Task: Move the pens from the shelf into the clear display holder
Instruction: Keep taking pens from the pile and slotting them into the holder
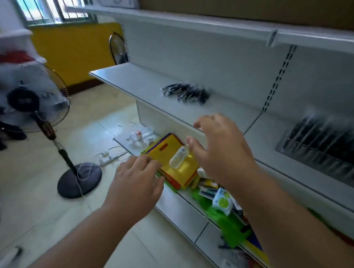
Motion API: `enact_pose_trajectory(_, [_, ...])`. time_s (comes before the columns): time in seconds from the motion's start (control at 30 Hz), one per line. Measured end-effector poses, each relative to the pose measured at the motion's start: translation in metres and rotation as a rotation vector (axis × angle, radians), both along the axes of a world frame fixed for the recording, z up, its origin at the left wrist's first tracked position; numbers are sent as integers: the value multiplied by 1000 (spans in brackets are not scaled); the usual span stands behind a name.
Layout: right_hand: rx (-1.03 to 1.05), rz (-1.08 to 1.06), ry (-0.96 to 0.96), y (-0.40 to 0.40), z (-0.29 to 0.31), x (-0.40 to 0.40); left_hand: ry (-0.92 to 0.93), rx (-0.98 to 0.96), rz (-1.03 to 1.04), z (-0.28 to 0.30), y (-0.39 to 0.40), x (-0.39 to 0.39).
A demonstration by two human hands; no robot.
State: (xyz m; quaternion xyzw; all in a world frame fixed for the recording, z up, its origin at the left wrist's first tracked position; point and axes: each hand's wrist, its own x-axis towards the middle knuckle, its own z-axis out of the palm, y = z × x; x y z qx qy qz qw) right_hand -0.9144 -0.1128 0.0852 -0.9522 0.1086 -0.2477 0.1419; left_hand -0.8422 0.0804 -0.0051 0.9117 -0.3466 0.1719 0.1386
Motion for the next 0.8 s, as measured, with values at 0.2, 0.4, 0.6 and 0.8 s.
enact_pose_trajectory(0.2, [-23, -19, 19, -25, -6, 66, 99, -32, 18, -21, -18, 71])
enact_pose_trajectory(0.4, [-24, 3, 76, -57, -4, 165, 131, 7, 2, -13, -49, 153])
enact_pose_trajectory(0.6, [-35, 12, 93, -66, -3, 242, 154, -6, -4, -7, -64, 226])
enact_pose_trajectory(0.8, [-22, -103, 101, -71, -16, 308, 202, -21, -144, -5, -86, 324])
